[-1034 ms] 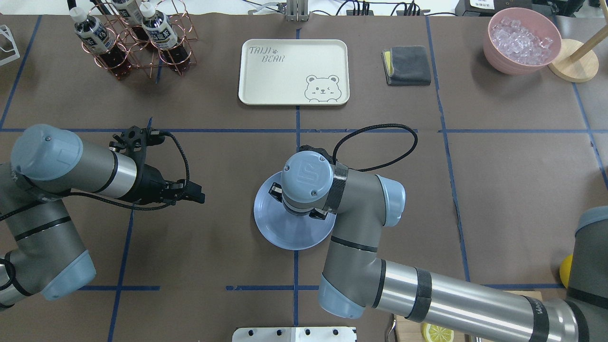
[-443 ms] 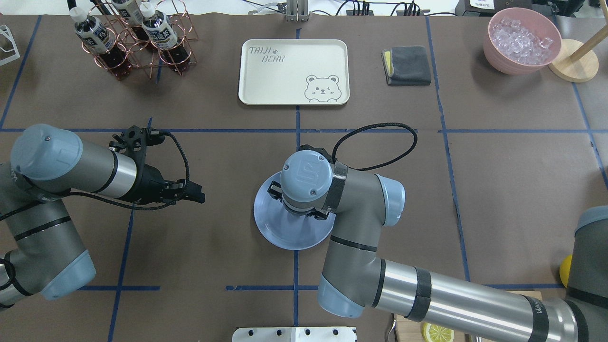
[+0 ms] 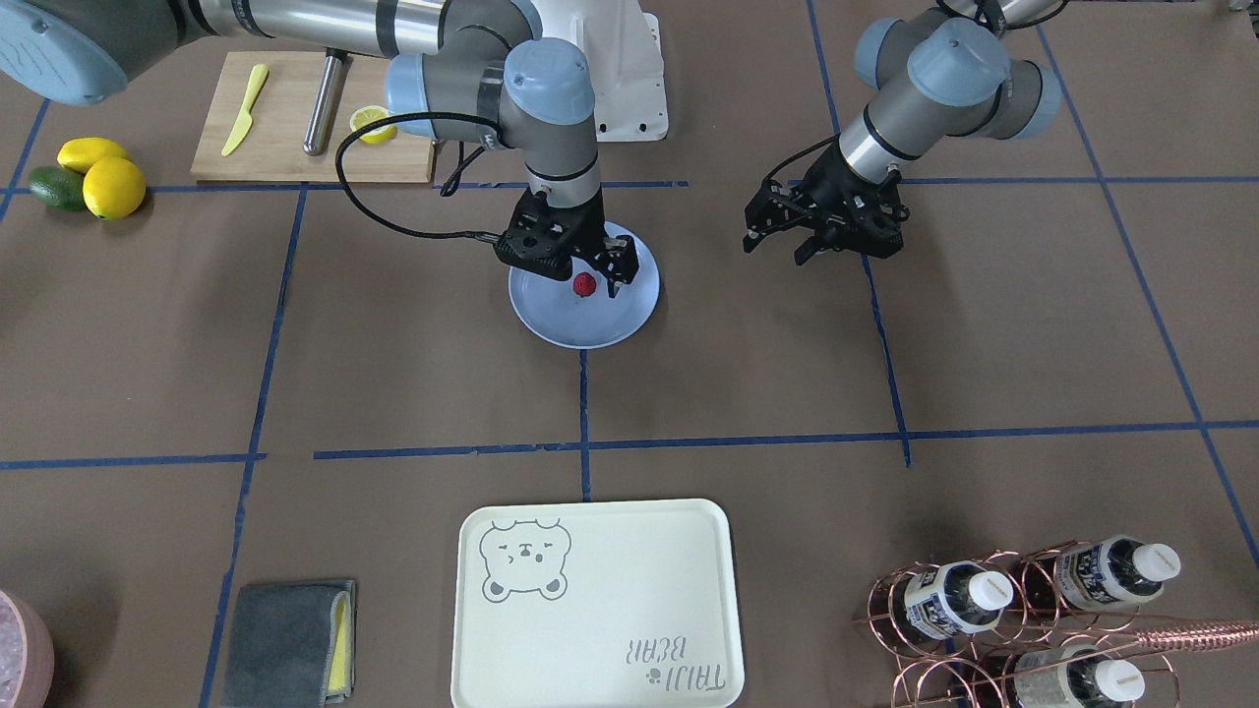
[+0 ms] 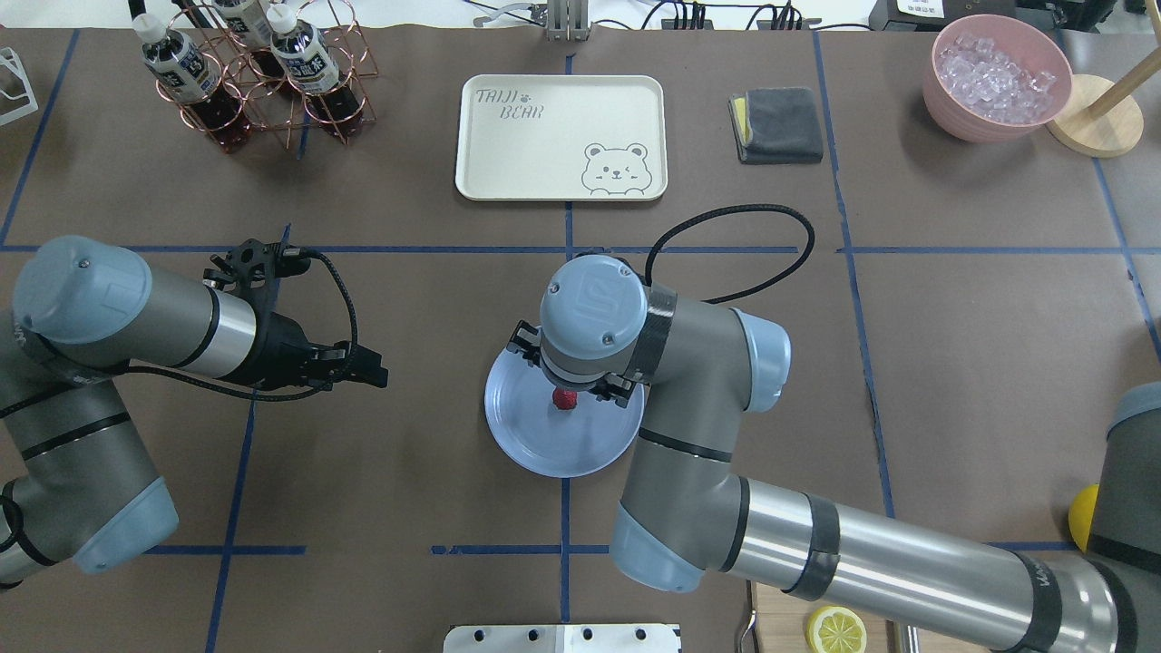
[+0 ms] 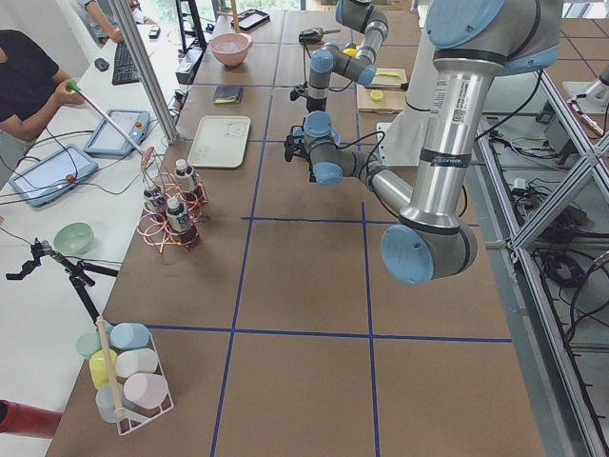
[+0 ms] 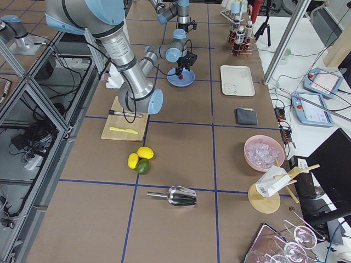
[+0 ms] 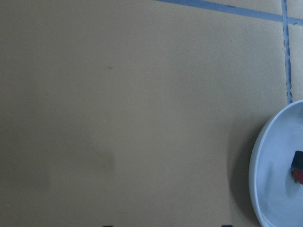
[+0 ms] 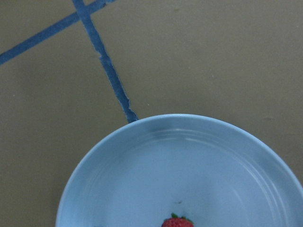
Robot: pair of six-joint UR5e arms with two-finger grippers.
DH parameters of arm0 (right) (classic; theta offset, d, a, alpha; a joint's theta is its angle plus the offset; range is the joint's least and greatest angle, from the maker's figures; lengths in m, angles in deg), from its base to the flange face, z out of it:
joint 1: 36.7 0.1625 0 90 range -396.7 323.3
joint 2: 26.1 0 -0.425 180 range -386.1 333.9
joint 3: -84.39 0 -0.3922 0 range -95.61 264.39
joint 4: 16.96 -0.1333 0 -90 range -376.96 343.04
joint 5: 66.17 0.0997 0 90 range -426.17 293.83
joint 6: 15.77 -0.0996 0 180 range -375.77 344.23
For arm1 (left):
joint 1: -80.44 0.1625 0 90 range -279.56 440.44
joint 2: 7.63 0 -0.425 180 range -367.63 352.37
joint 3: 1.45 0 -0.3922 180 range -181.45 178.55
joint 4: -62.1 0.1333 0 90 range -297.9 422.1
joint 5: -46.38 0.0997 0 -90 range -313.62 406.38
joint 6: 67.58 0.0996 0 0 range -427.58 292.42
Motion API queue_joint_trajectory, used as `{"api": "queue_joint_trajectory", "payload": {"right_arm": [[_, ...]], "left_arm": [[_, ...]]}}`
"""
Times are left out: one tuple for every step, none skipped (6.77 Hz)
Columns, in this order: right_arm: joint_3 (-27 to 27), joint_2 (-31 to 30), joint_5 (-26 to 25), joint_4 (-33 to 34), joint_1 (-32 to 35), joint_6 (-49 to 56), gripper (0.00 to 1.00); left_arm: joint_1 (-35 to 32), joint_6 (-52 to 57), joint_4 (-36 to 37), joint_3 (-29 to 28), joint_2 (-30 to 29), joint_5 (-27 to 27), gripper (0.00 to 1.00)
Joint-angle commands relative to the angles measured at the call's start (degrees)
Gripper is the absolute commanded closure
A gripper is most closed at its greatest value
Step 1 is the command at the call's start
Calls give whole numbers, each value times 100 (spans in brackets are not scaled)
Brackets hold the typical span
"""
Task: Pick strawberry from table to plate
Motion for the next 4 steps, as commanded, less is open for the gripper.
{"api": "queue_joint_trajectory", "payload": {"right_arm": [[-1410, -1054, 407, 255, 405, 538, 0], [-2114, -1774, 548, 247, 606, 1160, 0], [-2461, -2347, 906, 229, 974, 1714, 0], [-2777, -3093, 1292, 186, 1413, 2642, 0]], "left_arm": [[-162, 514, 0, 68, 235, -59, 19], [-328, 1023, -9, 147, 533, -68, 19], [-513, 1541, -17, 261, 840, -68, 19], [-854, 2094, -18, 297, 1096, -85, 19]]}}
